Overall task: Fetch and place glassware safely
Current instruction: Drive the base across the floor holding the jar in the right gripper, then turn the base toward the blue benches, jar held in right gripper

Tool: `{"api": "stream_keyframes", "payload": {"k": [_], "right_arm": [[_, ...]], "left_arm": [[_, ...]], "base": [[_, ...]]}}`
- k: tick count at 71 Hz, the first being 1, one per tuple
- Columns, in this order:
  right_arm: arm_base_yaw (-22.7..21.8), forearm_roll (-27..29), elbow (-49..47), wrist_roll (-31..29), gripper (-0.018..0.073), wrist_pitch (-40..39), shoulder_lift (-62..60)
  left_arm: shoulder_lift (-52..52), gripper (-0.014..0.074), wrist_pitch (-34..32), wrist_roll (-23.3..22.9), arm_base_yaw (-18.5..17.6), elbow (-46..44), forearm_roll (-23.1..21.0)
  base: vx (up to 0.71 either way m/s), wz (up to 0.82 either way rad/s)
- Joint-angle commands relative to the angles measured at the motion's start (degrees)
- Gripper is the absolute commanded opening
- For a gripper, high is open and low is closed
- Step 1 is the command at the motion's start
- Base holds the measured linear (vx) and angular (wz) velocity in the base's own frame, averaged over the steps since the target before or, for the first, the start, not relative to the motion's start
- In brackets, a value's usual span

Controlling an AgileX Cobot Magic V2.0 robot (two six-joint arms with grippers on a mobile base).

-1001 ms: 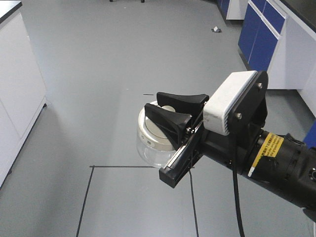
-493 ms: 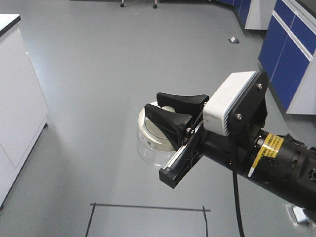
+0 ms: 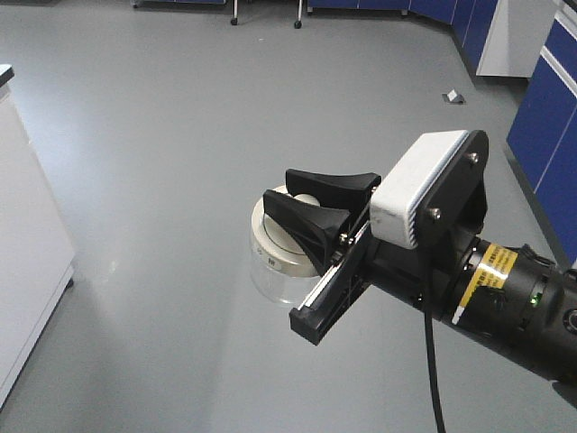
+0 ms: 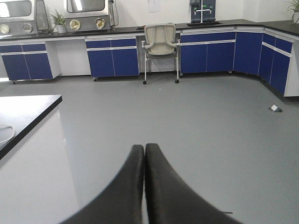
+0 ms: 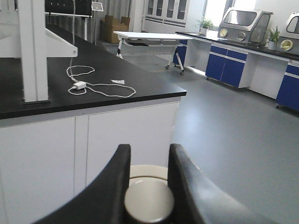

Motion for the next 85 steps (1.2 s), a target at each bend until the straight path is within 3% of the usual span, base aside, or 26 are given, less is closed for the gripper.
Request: {"api": "stream_keyframes", "payload": {"k": [1,85], "right_arm": [[-0.06,0.82,-1.99,-0.02,-0.0004,-5.27,-1.50],[-0.06,0.82,-1.99,-0.02,-0.0004,-5.26,-0.72]], "left_arm": [[0.47,-0.0007,-4.08,-0.42,-0.22,-1.64,-0.40],[0.52,-0.0007,-4.10,-0.43,-0.22,-1.64,-0.40]], "base": [[0.56,-0.01],[0.60,-0.05]]}}
